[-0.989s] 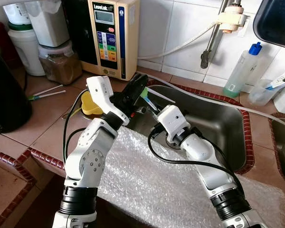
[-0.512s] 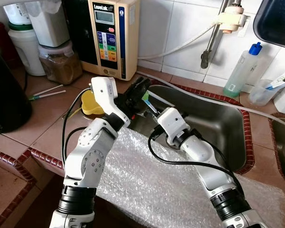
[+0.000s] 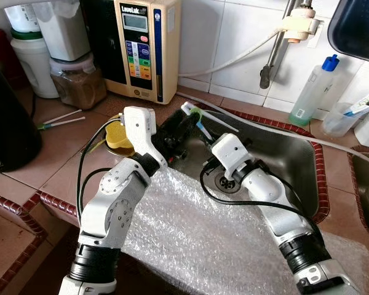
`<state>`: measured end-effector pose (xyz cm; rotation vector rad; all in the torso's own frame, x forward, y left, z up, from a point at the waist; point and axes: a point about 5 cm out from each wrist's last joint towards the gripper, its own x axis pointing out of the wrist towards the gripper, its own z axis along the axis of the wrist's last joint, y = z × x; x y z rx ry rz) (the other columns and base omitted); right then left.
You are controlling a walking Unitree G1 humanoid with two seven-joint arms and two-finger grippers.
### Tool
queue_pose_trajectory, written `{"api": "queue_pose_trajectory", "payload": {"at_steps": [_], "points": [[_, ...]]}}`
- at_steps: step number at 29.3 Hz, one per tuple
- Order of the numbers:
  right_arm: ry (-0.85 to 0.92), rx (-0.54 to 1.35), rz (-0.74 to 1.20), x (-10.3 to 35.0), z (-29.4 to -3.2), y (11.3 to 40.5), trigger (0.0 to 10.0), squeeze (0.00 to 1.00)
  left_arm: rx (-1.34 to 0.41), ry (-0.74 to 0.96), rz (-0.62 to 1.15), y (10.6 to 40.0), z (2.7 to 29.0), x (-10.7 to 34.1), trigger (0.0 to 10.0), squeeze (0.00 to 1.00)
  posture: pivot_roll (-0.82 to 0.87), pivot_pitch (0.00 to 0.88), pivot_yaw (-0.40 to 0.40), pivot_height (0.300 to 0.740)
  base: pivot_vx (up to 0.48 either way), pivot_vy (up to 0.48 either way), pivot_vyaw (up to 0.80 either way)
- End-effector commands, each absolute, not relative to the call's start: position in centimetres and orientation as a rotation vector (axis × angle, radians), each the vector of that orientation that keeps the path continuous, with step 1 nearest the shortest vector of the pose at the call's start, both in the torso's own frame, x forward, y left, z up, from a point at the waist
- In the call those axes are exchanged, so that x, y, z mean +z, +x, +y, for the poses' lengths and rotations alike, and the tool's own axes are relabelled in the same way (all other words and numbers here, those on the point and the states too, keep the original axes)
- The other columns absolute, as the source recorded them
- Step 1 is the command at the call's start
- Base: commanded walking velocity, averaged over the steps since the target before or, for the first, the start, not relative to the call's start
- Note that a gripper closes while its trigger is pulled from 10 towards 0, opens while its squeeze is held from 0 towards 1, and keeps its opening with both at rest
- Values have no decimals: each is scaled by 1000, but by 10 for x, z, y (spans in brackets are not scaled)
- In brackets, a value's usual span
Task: Kitchen organization
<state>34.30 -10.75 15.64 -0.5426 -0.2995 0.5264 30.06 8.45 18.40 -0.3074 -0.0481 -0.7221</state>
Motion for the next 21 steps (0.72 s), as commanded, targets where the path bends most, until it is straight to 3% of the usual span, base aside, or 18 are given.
{"api": "queue_pose_trajectory", "payload": {"at_steps": [1, 8, 21], "points": [[-572, 532, -331, 162, -107, 347, 0, 0, -772, -303, -36, 295, 80, 186, 10000, 1000, 168, 0, -18, 740, 0, 0, 0], [-628, 522, -185, 149, -125, 369, 0, 0, -750, -257, 32, 284, 89, 172, 10000, 1000, 190, 0, -26, 740, 0, 0, 0], [-619, 415, 62, 113, -157, 370, 0, 0, -767, -232, 68, 278, 87, 167, 10000, 1000, 188, 0, -11, 740, 0, 0, 0]]}}
